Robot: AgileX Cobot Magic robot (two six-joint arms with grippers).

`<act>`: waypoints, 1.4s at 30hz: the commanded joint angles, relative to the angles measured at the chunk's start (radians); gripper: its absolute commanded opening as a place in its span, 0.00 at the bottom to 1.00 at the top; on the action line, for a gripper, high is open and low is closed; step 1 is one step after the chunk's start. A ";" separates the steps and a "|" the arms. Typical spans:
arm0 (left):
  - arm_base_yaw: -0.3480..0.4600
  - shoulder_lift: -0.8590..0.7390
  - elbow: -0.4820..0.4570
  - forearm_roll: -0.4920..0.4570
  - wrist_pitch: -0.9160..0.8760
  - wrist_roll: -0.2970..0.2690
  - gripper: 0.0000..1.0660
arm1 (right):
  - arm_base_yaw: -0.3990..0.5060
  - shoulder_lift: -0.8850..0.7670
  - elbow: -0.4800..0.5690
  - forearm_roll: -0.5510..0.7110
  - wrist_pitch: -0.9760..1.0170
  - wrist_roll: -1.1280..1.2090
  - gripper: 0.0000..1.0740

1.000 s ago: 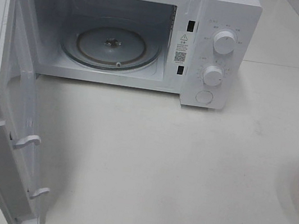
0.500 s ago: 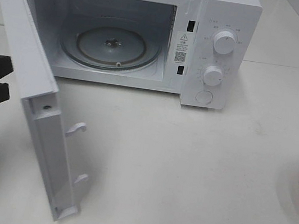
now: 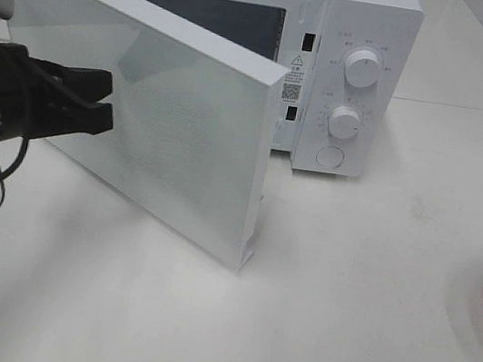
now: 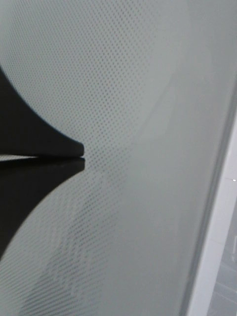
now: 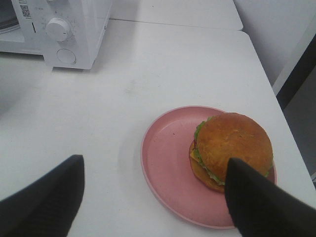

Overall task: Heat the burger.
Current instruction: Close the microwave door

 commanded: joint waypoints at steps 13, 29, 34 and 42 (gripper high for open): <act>-0.181 0.193 -0.300 -0.222 0.093 0.162 0.00 | -0.003 -0.026 -0.001 -0.001 -0.002 -0.013 0.70; -0.211 0.334 -0.573 -0.352 0.193 0.269 0.00 | -0.003 -0.026 -0.001 -0.001 -0.002 -0.012 0.70; -0.205 0.373 -0.630 -0.357 0.195 0.288 0.00 | -0.003 -0.026 -0.001 -0.001 -0.002 -0.012 0.70; -0.167 0.404 -0.708 -0.423 0.200 0.375 0.00 | -0.003 -0.026 -0.001 -0.001 -0.002 -0.012 0.70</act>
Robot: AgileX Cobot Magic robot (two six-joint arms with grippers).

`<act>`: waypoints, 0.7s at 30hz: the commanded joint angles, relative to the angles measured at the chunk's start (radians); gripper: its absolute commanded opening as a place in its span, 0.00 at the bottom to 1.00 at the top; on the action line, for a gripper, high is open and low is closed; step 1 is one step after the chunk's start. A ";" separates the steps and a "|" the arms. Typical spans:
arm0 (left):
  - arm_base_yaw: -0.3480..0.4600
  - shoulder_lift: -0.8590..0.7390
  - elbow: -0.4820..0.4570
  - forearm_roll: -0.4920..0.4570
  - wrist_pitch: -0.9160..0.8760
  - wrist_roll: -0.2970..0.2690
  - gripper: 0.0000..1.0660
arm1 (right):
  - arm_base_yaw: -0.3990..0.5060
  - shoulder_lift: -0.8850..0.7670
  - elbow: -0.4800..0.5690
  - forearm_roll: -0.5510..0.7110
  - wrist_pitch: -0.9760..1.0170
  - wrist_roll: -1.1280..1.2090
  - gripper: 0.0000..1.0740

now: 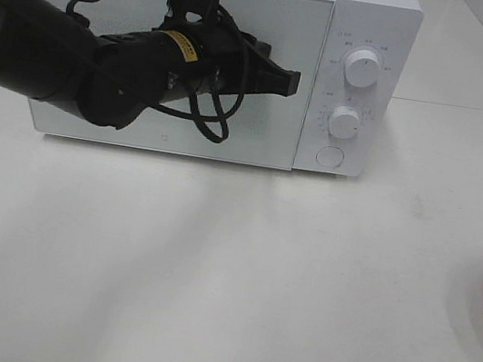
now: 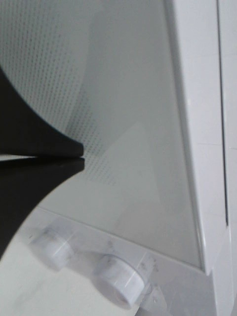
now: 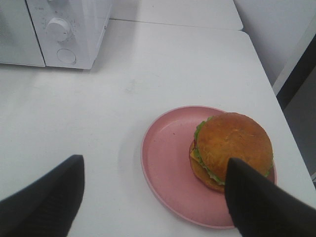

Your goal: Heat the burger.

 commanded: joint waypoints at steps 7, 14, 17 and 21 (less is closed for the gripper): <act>0.058 -0.013 -0.044 -0.096 0.031 0.036 0.00 | -0.003 -0.026 -0.001 -0.001 -0.002 -0.012 0.70; 0.001 -0.101 -0.039 -0.071 0.300 0.056 0.00 | -0.003 -0.026 -0.001 -0.001 -0.002 -0.012 0.70; -0.021 -0.136 -0.038 -0.051 0.437 0.063 0.00 | -0.003 -0.026 -0.001 -0.001 -0.002 -0.012 0.70; -0.031 -0.165 -0.038 -0.049 0.600 0.058 0.09 | -0.003 -0.026 -0.001 -0.001 -0.002 -0.012 0.70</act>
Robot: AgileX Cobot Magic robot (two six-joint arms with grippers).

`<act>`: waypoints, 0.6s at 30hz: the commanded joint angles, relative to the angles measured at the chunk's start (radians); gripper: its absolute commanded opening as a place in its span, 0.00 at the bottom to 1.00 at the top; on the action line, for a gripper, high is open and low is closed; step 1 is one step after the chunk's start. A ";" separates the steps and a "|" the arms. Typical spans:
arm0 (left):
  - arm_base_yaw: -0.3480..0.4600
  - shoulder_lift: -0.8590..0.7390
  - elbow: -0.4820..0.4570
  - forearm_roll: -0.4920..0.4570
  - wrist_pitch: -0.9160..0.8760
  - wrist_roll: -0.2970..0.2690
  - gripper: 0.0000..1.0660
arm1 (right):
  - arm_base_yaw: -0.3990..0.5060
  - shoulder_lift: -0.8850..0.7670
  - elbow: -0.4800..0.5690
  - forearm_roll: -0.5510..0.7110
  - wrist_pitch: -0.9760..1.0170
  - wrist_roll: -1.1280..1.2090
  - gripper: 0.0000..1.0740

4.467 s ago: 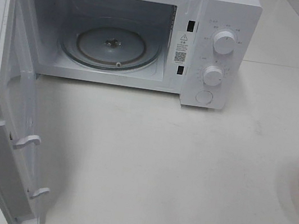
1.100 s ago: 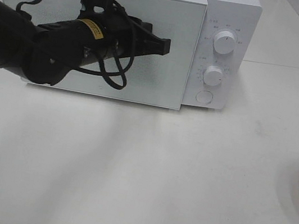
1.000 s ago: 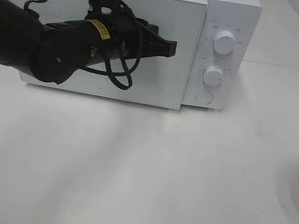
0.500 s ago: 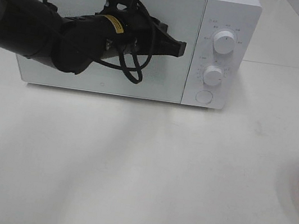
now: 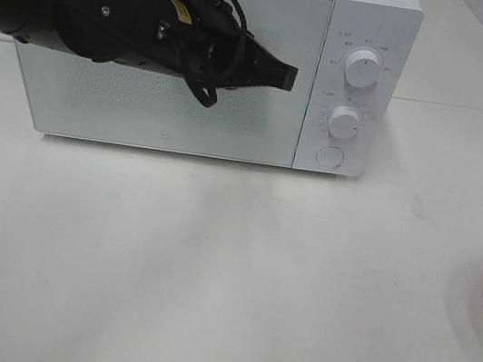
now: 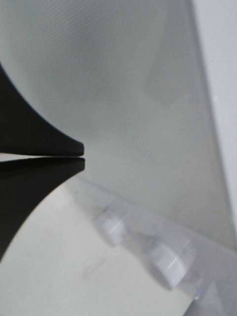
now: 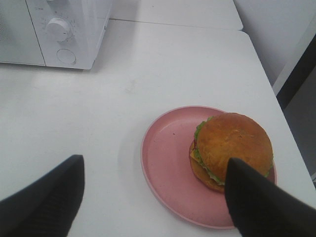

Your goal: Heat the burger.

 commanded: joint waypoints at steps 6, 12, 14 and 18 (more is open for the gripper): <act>-0.012 -0.077 -0.005 0.007 0.505 -0.003 0.93 | -0.003 -0.026 -0.001 -0.001 -0.002 -0.012 0.70; -0.012 -0.115 -0.005 0.007 0.780 -0.004 0.92 | -0.003 -0.026 -0.001 -0.001 -0.002 -0.012 0.70; -0.012 -0.121 -0.007 0.007 0.832 -0.004 0.92 | -0.003 -0.026 -0.001 -0.001 -0.002 -0.012 0.70; -0.011 -0.158 -0.007 0.024 1.047 -0.017 0.92 | -0.003 -0.026 -0.001 -0.001 -0.002 -0.012 0.70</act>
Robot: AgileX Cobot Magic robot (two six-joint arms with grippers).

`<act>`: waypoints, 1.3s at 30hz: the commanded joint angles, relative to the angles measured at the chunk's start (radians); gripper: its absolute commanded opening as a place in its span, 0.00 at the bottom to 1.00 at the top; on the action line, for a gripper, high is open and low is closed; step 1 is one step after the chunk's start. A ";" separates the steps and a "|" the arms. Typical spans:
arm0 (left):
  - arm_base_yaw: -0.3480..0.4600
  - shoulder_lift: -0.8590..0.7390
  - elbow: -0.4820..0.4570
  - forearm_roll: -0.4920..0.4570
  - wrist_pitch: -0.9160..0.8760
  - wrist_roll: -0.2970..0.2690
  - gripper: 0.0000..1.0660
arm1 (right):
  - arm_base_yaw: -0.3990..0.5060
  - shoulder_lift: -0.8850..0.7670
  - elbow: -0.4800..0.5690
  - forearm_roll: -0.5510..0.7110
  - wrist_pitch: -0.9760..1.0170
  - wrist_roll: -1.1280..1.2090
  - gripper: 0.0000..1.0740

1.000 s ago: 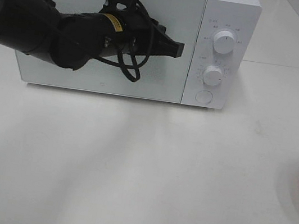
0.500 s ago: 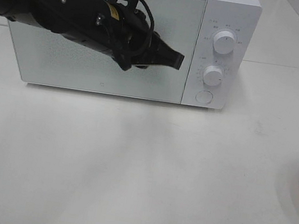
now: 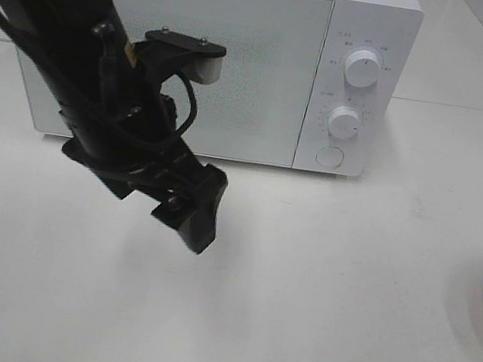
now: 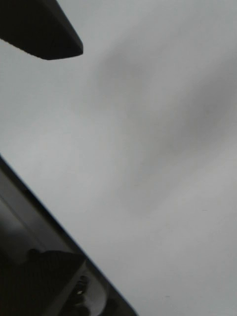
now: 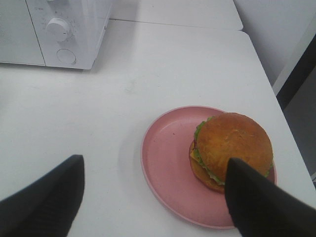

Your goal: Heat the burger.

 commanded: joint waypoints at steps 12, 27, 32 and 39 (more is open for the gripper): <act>0.023 -0.185 -0.005 0.259 0.309 -0.284 0.92 | -0.003 -0.026 -0.001 -0.001 -0.002 -0.012 0.70; 0.565 -0.494 0.144 0.080 0.357 -0.101 0.92 | -0.003 -0.026 -0.001 -0.001 -0.002 -0.012 0.70; 0.704 -0.605 0.283 0.076 0.357 -0.077 0.92 | -0.003 -0.026 -0.001 -0.001 -0.002 -0.012 0.70; 0.750 -0.756 0.432 0.079 0.341 -0.075 0.92 | -0.003 -0.026 -0.001 -0.001 -0.002 -0.012 0.70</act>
